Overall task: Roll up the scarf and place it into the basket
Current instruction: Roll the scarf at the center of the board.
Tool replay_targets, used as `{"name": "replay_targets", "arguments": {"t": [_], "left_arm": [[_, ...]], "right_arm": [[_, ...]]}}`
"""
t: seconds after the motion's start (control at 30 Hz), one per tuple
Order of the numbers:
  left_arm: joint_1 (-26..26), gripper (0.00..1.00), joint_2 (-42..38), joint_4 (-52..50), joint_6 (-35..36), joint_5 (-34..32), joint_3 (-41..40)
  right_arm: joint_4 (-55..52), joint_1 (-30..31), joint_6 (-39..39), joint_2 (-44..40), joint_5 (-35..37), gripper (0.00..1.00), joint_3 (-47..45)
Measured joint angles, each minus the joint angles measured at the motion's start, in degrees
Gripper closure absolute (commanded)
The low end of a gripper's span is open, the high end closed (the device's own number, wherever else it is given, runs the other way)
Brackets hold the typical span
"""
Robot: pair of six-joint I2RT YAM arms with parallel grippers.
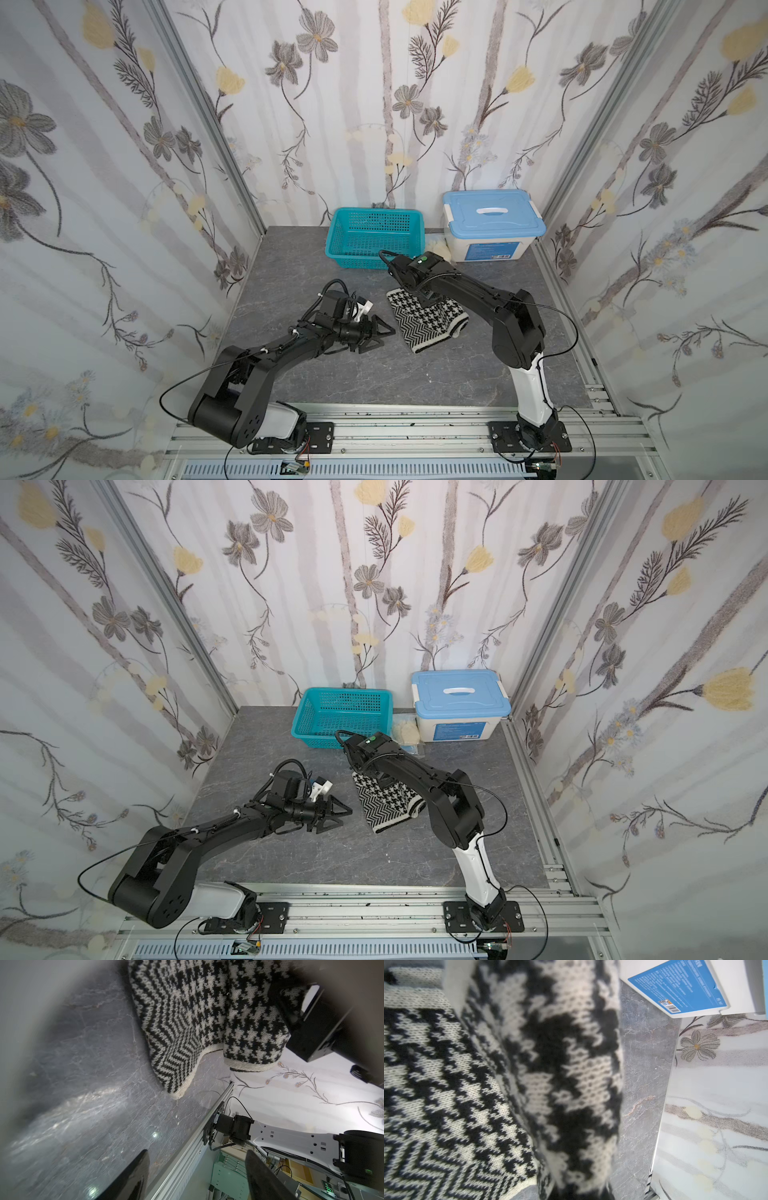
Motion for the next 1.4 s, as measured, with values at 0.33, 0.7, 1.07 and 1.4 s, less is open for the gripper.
{"name": "replay_targets", "arguments": {"t": [0.33,0.7,1.07,1.4], "left_arm": [[1.2,0.3,-4.9,-2.3,-2.1,-0.7,-5.2],[3.0,0.31,-6.8,2.9,-6.4,-2.4,-9.0],[4.0,0.32,-10.2,2.3,-8.2,-2.4,-11.7],[5.0,0.32,-11.3,2.5,-9.5,-2.5,-12.5]], "right_arm": [[2.0,7.7,6.4,3.8,2.2,1.0,-0.3],[1.2,12.3,10.5,10.0,4.8,1.0,2.8],[4.6,14.0,14.0,8.7,0.2,0.7,-0.9],[14.5,13.5,15.4,1.8,-11.7,0.58,-9.9]]}}
